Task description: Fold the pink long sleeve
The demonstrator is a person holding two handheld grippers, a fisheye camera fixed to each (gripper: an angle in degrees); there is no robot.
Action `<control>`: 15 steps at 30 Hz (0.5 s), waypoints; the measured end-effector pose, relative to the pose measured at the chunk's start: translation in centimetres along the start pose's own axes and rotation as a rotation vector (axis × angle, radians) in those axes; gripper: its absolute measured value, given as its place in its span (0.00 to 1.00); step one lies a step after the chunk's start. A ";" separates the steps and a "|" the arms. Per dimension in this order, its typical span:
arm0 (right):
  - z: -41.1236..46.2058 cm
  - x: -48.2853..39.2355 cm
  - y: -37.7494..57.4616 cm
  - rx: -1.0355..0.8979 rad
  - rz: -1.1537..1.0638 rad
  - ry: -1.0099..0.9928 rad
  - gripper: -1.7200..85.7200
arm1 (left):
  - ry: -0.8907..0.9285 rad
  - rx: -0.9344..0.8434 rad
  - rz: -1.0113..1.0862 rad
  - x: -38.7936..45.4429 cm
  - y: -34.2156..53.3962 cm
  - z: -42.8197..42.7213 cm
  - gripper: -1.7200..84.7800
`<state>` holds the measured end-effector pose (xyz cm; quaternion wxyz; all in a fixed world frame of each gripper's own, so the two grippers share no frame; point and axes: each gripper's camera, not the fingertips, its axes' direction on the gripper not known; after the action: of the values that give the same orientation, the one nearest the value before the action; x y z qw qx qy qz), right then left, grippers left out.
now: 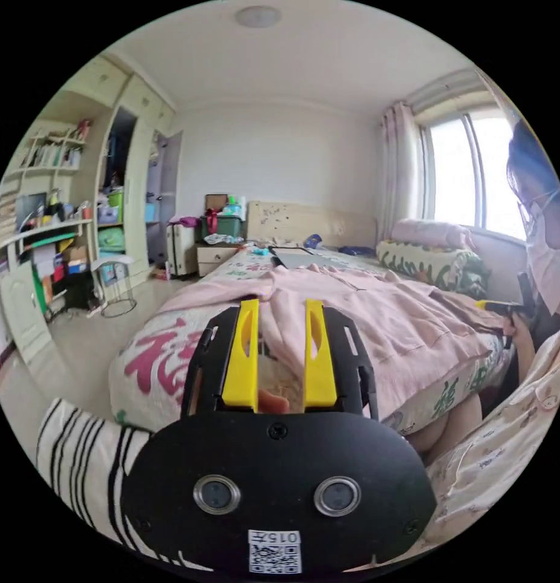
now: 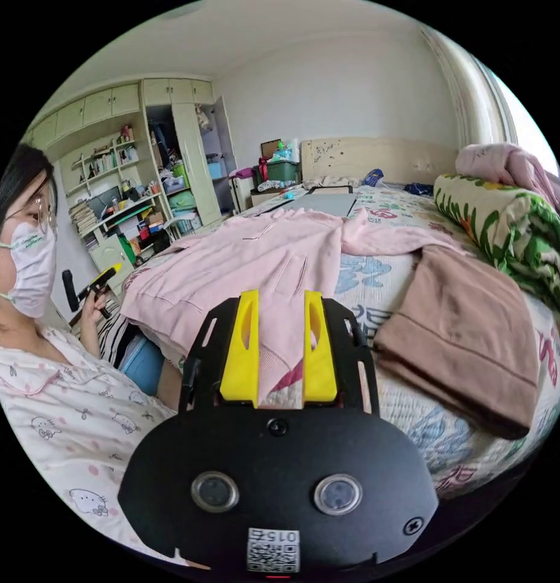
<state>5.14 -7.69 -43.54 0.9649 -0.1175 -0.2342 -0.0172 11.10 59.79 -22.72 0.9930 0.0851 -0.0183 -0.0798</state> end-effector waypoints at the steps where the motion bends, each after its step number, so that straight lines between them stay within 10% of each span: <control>1: -0.5 0.3 1.3 0.002 0.057 -0.018 0.17 | 0.049 -0.007 -0.088 -1.5 3.2 -0.2 0.17; 15: -9.9 -0.2 3.0 0.062 0.106 -0.103 0.02 | 0.190 -0.117 -0.124 -2.7 15.6 0.2 0.07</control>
<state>9.69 -7.07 -52.79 0.9543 -0.1007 -0.2774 0.0475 10.89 75.38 -19.86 0.9867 0.0350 0.0856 -0.1334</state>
